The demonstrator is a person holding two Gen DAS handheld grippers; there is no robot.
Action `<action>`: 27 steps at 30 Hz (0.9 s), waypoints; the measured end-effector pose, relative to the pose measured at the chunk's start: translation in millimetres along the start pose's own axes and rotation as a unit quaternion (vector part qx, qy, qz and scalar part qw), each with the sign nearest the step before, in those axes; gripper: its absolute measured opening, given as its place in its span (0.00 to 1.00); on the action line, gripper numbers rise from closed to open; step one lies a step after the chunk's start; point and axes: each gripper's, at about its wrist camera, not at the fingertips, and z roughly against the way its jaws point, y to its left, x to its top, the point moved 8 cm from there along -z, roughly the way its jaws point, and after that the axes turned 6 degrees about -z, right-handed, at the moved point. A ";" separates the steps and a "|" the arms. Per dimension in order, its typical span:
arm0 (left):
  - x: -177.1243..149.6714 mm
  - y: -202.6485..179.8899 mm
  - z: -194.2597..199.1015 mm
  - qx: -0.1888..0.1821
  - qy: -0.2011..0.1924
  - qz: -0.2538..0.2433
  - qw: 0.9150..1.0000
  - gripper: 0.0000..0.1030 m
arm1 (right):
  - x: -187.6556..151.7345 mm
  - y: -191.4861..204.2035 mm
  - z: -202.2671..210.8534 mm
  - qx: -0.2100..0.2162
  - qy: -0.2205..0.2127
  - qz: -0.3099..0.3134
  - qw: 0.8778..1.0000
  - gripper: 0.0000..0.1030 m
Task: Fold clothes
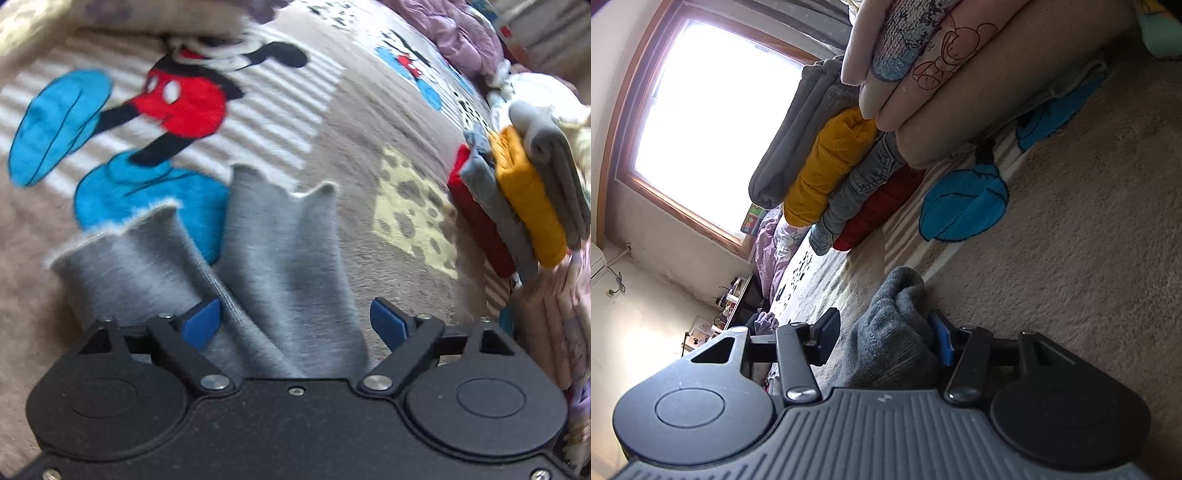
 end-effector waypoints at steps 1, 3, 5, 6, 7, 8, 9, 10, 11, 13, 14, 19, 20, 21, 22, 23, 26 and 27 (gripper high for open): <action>0.1 -3.8 -1.1 0.001 0.002 -0.007 1.000 0.86 | 0.5 -0.1 -0.4 0.001 0.000 -0.001 1.000 0.52; -1.4 -10.9 -9.3 0.026 0.009 -0.040 0.999 0.90 | 1.2 -0.5 -1.6 0.003 0.001 -0.003 1.000 0.52; -3.4 -16.5 -18.7 0.063 0.014 -0.081 0.995 0.90 | 1.2 -0.2 -3.0 0.003 0.003 -0.001 1.000 0.52; -4.6 -17.6 -23.5 0.088 0.014 -0.104 0.991 0.90 | 0.6 0.0 -3.1 0.002 0.004 0.003 1.000 0.52; -5.7 -17.4 -26.9 0.110 0.010 -0.124 0.986 0.89 | 0.0 0.1 -3.2 0.001 0.005 0.006 1.000 0.52; -6.3 -15.1 -28.0 0.123 0.004 -0.135 0.983 0.84 | -0.7 0.7 -3.5 0.000 0.007 0.011 1.000 0.52; -6.8 -12.1 -28.2 0.134 -0.003 -0.144 0.980 0.75 | -1.6 1.8 -4.1 0.000 0.009 0.018 1.000 0.52; -6.8 -9.0 -26.5 0.136 -0.010 -0.146 0.980 0.72 | -2.5 2.9 -4.7 -0.001 0.011 0.025 1.000 0.50; -6.6 -5.0 -22.6 0.131 -0.016 -0.143 0.981 0.64 | -3.3 4.0 -5.3 -0.002 0.013 0.031 0.999 0.48; -6.3 3.6 -13.7 0.120 -0.027 -0.136 0.983 0.46 | -3.6 4.5 -5.7 -0.004 0.015 0.038 0.999 0.39; -6.1 7.9 -9.3 0.114 -0.033 -0.132 0.984 0.33 | -3.0 4.3 -5.4 -0.003 0.014 0.038 0.999 0.37; -4.9 28.1 19.0 0.048 -0.060 -0.083 0.994 0.20 | -2.1 19.1 0.0 0.017 0.001 0.063 0.998 0.33; -4.2 29.0 25.3 0.036 -0.070 -0.076 0.994 0.19 | -1.8 23.7 2.2 0.025 -0.005 0.069 0.997 0.33; -3.3 29.5 32.1 0.024 -0.080 -0.069 0.994 0.19 | -1.4 28.1 4.4 0.035 -0.010 0.072 0.997 0.33; -2.4 30.1 39.0 0.011 -0.089 -0.062 0.994 0.19 | -0.8 31.8 6.2 0.043 -0.016 0.074 0.996 0.33; -1.0 30.4 46.1 -0.001 -0.100 -0.057 0.993 0.19 | 0.2 35.1 7.6 0.050 -0.020 0.073 0.996 0.33; 6.3 29.4 70.7 -0.031 -0.138 -0.047 0.989 0.18 | 3.6 47.0 11.6 0.074 -0.036 0.075 0.994 0.33; 10.2 28.2 78.7 -0.038 -0.151 -0.046 0.987 0.18 | 5.0 51.7 12.6 0.083 -0.042 0.076 0.993 0.33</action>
